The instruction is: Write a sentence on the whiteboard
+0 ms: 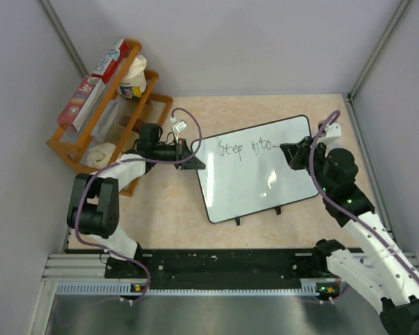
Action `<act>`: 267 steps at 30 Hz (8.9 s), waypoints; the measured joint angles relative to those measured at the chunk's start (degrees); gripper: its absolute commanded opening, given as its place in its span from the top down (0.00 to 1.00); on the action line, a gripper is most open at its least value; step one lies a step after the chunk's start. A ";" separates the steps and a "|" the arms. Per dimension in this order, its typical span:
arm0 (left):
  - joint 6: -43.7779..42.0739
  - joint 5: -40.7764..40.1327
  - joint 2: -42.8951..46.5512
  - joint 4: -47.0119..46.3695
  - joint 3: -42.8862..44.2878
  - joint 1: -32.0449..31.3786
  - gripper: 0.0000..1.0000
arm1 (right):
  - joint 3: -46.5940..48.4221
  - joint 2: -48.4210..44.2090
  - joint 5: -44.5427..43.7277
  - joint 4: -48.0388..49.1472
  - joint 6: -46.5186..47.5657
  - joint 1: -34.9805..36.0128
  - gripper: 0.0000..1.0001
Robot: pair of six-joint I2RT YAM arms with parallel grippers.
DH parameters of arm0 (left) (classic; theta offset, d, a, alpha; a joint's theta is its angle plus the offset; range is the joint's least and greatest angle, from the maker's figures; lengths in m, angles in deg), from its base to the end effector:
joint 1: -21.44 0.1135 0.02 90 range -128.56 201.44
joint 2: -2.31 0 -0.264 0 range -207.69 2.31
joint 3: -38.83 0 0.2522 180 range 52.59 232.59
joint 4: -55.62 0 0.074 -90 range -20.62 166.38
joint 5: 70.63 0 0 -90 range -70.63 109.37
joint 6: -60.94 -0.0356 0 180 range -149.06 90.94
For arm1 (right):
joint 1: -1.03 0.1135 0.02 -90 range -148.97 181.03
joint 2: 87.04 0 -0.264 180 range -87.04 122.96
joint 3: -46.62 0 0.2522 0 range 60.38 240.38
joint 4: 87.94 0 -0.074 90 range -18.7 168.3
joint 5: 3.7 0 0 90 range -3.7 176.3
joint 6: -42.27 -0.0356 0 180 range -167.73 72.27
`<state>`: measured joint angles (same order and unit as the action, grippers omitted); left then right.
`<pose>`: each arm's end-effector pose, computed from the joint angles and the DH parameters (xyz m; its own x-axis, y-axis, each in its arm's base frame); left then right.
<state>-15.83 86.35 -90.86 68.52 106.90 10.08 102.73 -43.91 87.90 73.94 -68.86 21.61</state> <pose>0.3193 -0.0976 0.2160 -0.7679 0.0630 -0.6374 0.6290 0.2619 -0.7319 0.1703 0.0650 0.3408 -0.2143 0.3044 -0.9281 -0.3218 0.8751 0.3614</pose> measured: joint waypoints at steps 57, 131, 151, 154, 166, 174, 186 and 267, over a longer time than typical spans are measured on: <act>0.42 0.22 0.00 -1.05 -0.42 0.00 1.00 | -7.04 15.82 -9.53 14.78 0.55 25.81 1.00; 0.39 0.13 0.00 -0.98 -0.42 0.00 1.00 | -7.15 14.23 -11.78 11.96 -1.22 25.81 1.00; 0.39 0.13 0.00 -0.98 -0.42 0.00 1.00 | -9.16 13.49 -8.52 11.87 -2.62 25.83 1.00; 0.39 0.13 0.00 -0.98 -0.42 0.00 1.00 | -9.68 13.51 -7.41 12.07 -2.95 25.86 1.00; 0.37 0.15 0.00 -0.98 -0.42 0.00 1.00 | -9.81 11.21 -4.98 11.72 -4.68 25.86 1.00; 0.37 0.17 0.00 -0.98 -0.42 0.00 1.00 | -7.72 9.35 -8.48 10.58 -4.44 25.68 1.00; 0.37 0.17 0.00 -0.98 -0.42 0.00 1.00 | -6.67 12.13 -11.47 8.96 -3.02 23.52 1.00; 0.37 0.07 0.00 -0.87 -0.42 0.00 1.00 | -7.34 12.50 -9.88 10.49 -3.54 21.68 1.00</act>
<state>-15.45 86.42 -90.86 67.65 106.48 10.08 95.39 -31.41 78.02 84.43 -72.40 43.30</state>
